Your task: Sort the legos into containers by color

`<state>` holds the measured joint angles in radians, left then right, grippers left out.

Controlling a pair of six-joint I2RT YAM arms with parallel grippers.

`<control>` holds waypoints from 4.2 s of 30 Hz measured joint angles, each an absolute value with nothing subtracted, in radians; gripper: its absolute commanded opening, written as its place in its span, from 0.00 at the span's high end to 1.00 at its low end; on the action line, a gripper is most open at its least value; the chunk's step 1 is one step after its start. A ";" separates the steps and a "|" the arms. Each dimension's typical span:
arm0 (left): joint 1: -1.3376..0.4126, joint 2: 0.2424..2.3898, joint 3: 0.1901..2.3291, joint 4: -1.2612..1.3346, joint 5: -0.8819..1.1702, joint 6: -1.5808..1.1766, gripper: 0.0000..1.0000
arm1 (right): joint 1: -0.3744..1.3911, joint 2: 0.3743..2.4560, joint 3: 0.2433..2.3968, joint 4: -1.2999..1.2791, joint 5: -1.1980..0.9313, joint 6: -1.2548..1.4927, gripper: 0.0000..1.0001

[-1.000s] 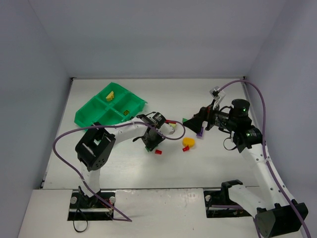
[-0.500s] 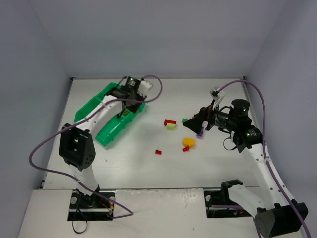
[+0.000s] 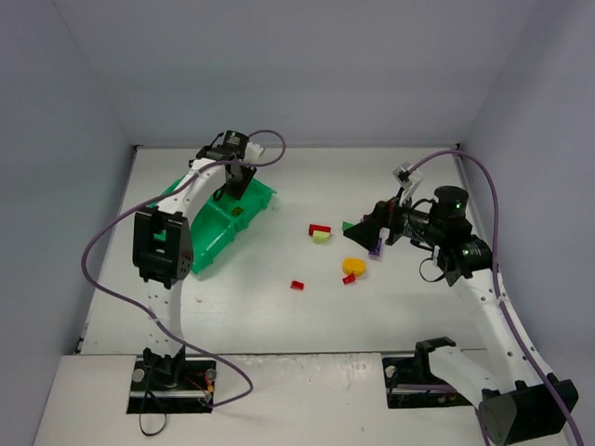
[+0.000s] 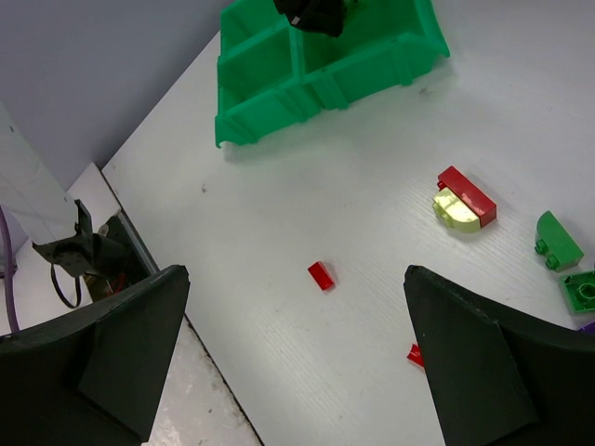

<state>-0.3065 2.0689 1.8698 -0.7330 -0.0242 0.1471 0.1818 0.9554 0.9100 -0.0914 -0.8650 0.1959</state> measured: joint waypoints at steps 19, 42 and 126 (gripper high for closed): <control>-0.489 1.905 1.768 -0.780 0.025 0.120 0.47 | 0.182 0.950 0.910 -0.102 -0.851 0.185 0.02; -0.878 1.877 1.464 -0.743 0.264 0.129 0.46 | 0.165 0.874 0.910 -0.185 -0.757 0.155 0.02; -0.752 1.692 1.464 -0.540 0.158 -0.177 0.52 | 0.162 0.902 0.911 -0.223 -0.508 0.165 0.18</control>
<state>-0.7521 1.6924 1.4639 -0.5396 0.1581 -0.1772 0.1623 0.9024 0.9108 -0.2230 -0.5079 0.1654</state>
